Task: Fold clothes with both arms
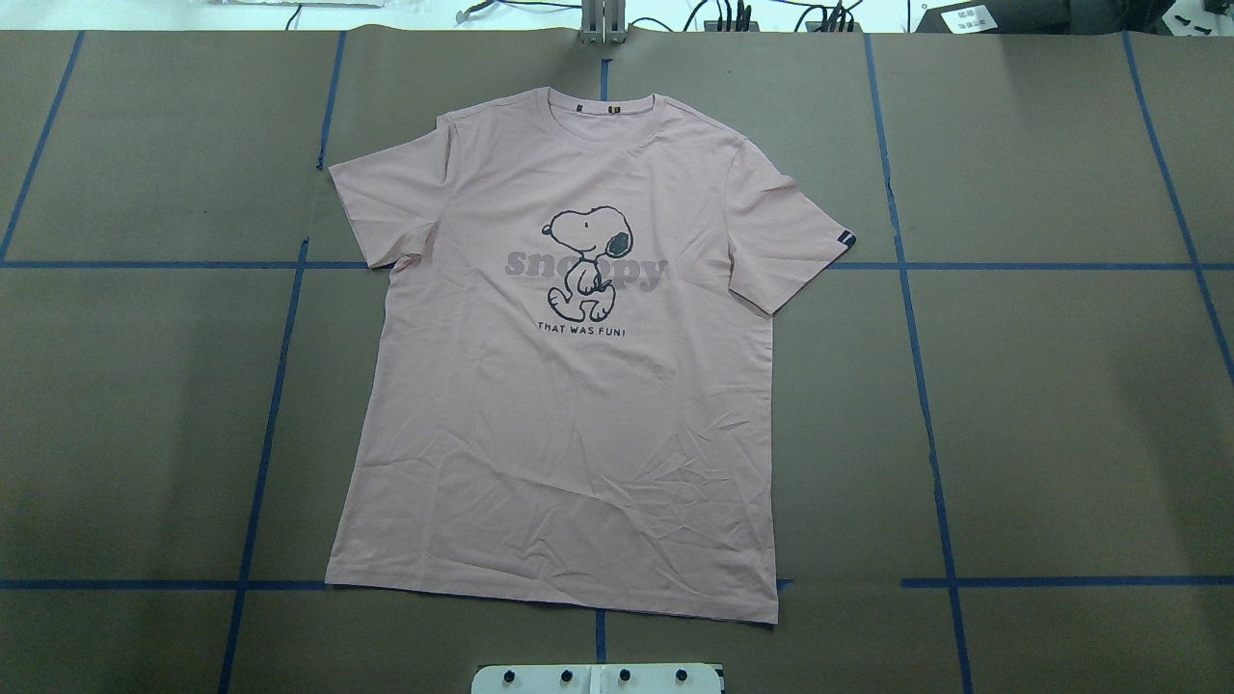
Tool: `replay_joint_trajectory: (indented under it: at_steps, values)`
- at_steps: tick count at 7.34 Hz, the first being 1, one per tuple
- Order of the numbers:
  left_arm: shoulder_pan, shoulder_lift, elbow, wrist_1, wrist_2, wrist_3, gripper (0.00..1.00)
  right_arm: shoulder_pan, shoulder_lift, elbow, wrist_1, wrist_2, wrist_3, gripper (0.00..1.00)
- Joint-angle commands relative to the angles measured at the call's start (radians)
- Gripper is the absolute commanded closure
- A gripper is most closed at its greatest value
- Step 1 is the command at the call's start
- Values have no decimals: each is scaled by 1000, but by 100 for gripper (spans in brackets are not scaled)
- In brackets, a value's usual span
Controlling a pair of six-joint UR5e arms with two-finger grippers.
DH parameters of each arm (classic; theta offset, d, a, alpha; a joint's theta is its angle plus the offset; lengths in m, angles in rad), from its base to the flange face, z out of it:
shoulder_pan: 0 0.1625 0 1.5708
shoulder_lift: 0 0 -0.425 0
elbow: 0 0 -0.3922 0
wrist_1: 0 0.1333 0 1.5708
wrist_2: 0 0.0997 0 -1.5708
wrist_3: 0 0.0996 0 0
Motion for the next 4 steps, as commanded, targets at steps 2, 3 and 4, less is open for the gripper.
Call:
replay_joint_trajectory:
  at_steps: [2,3,4]
  values:
    - [0,-1,-2,-3,-3,3,0,-2,1,1,2,2,2,0]
    - [0,-1,-3,-3,-21,5,0,-2,3,17,2,2,-3,0]
    - [2,-1,-13,-5,-41,8,0,-6,4,34,17,5,0,0]
